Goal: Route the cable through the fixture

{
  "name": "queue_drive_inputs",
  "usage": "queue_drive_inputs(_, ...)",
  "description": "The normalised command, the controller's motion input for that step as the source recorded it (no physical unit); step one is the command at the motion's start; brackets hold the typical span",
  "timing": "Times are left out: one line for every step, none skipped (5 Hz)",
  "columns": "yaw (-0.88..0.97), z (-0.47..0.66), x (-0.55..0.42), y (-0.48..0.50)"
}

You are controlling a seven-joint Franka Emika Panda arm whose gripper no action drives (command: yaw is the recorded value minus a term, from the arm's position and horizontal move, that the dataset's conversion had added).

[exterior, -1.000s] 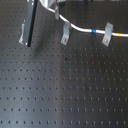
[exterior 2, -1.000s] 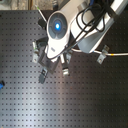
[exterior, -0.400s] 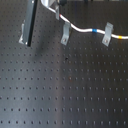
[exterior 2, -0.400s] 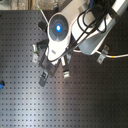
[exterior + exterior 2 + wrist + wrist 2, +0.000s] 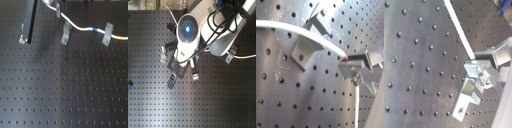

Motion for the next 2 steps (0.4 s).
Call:
queue_drive_inputs(0.10, -0.20, 0.254, 0.182)
queue_drive_inputs(0.14, 0.00, 0.172, 0.127)
